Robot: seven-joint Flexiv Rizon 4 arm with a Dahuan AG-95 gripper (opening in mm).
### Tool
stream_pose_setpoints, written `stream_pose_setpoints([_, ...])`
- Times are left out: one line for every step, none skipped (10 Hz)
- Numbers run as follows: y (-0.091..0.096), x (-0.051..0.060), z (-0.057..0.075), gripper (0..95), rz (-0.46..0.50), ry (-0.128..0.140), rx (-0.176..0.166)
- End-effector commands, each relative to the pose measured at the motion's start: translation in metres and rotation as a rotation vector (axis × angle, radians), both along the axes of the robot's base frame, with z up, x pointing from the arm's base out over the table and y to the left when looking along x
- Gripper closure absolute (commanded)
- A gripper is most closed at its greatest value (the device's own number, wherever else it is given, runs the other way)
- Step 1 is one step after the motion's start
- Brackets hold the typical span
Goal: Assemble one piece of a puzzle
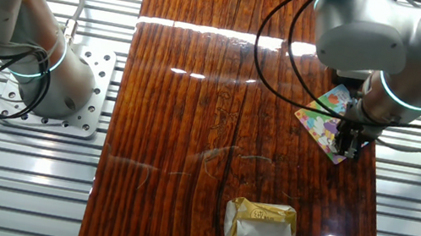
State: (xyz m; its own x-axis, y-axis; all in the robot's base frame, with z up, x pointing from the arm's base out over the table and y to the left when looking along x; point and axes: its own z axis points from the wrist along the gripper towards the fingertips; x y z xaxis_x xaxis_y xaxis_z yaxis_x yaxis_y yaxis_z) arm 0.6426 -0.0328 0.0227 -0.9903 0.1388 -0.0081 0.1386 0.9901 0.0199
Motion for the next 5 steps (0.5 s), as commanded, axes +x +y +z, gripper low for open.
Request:
stream_pose_setpoints([0.0001, -0.0004, -0.0007, 95.0, 0.0, -0.001, 0.001])
stream_pose_setpoints([0.0001, -0.0004, -0.0015, 95.0, 0.001, -0.002, 0.001])
stream_pose_setpoints([0.0001, -0.0005, -0.0021, 95.0, 0.0, -0.004, 0.0])
stream_pose_setpoints([0.0001, -0.0005, -0.0027, 95.0, 0.0, -0.004, 0.0])
stream_pose_setpoints([0.0, -0.0005, -0.0035, 95.0, -0.001, -0.005, 0.0])
